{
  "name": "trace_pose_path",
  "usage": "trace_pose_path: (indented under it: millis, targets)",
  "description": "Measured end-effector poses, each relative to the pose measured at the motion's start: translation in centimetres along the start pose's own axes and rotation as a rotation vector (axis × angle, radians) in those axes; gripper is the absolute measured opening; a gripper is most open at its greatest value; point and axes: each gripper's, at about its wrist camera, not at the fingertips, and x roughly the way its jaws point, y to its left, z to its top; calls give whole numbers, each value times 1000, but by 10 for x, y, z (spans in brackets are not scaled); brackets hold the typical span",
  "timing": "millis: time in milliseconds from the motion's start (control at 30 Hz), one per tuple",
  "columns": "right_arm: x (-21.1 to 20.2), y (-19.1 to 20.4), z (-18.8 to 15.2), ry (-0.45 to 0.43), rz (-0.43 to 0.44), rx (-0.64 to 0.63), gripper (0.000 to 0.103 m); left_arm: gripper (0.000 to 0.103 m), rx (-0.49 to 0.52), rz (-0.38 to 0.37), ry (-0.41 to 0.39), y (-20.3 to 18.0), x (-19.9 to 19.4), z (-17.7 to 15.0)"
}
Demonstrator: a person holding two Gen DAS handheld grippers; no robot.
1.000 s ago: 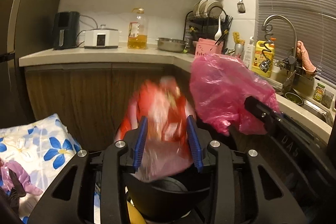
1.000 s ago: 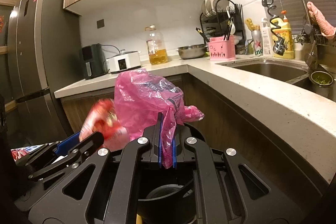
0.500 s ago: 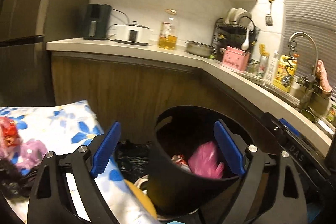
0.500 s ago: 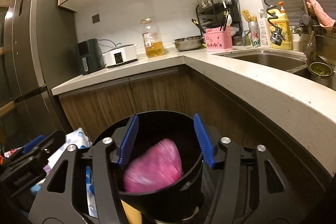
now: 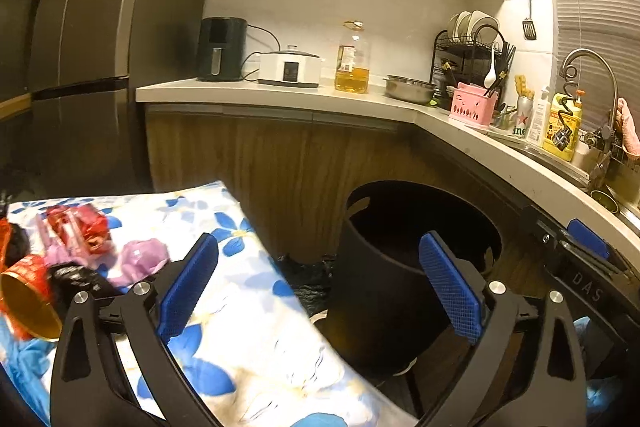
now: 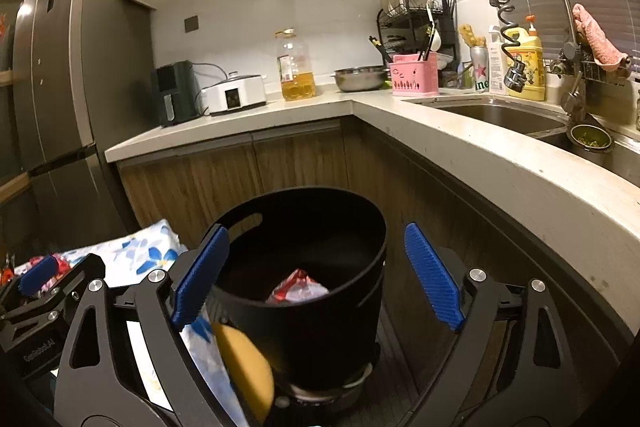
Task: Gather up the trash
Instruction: 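Move both tools back over the table toward the blue glove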
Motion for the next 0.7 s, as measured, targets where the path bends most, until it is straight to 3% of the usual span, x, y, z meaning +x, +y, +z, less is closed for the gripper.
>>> trace_pose_path:
  millis: [267,700]
  targets:
    - [-31,14,-13,-4,-21,-7,90,97,35,55,-29,12,-37,-15]
    - [-82,56,-42,-46,58,-31,90,97,-33,189,-46,67,-96,-47]
